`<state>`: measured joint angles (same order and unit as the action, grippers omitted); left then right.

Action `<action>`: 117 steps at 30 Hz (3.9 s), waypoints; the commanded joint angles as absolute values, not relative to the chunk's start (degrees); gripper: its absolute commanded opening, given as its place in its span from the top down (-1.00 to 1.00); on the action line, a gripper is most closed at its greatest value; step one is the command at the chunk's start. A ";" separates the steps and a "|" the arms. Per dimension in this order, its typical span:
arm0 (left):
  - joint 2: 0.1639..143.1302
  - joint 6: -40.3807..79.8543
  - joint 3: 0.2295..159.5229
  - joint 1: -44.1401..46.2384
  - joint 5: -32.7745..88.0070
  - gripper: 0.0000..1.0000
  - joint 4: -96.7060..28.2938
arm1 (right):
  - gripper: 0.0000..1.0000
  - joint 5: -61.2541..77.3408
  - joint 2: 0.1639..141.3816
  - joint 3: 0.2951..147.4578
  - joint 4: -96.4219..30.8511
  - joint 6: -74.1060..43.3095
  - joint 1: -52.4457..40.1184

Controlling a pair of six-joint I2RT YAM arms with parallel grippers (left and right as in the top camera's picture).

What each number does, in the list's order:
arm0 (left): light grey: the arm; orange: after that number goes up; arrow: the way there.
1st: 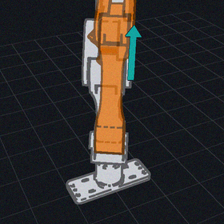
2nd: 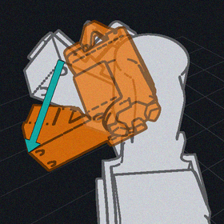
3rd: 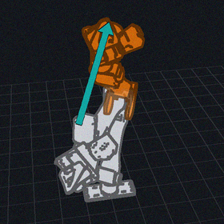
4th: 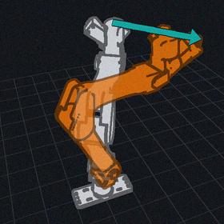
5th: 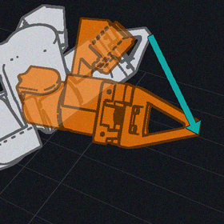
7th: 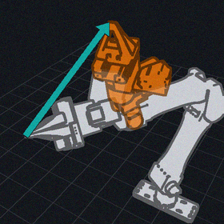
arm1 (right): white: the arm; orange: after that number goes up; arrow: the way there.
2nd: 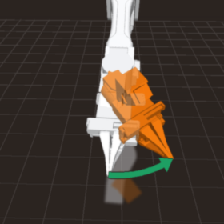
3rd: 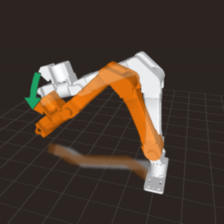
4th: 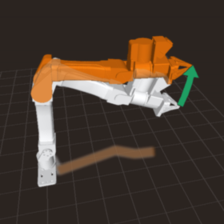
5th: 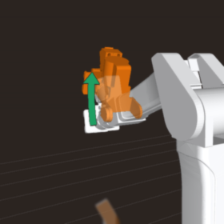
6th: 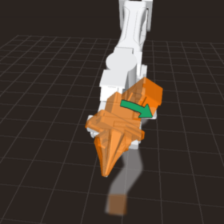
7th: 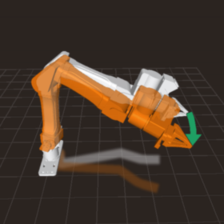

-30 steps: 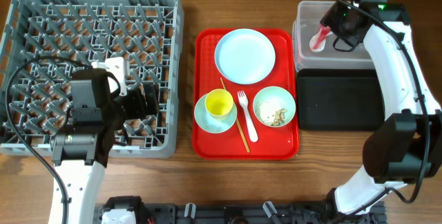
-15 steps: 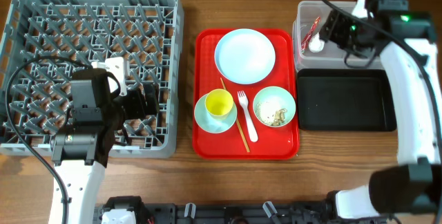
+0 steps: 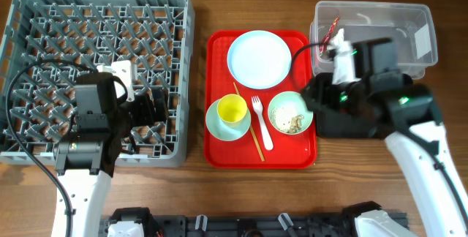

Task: Sort waste into correct bins and load items into the dishwasher rack
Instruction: 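Move the right gripper to the rice bowl and grip its rim, then carry the rice bowl over the black tray and tip it out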

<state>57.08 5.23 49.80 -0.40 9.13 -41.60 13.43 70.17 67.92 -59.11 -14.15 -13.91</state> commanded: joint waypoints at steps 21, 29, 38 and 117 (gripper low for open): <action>57.12 5.61 51.22 -0.64 10.00 -1.00 -43.16 | 0.13 3.79 100.01 64.79 -46.65 -30.65 -32.40; 57.12 5.61 51.22 -0.64 10.00 -1.00 -43.16 | 0.66 3.77 104.31 64.79 -45.60 -32.18 -32.40; 57.12 5.63 51.22 -0.64 10.02 -1.00 -43.18 | 0.91 1.67 104.25 64.82 -46.17 -34.70 -32.40; 57.12 5.63 51.22 -0.64 10.00 -1.00 -43.64 | 0.92 92.90 96.88 50.35 -14.83 -49.95 35.55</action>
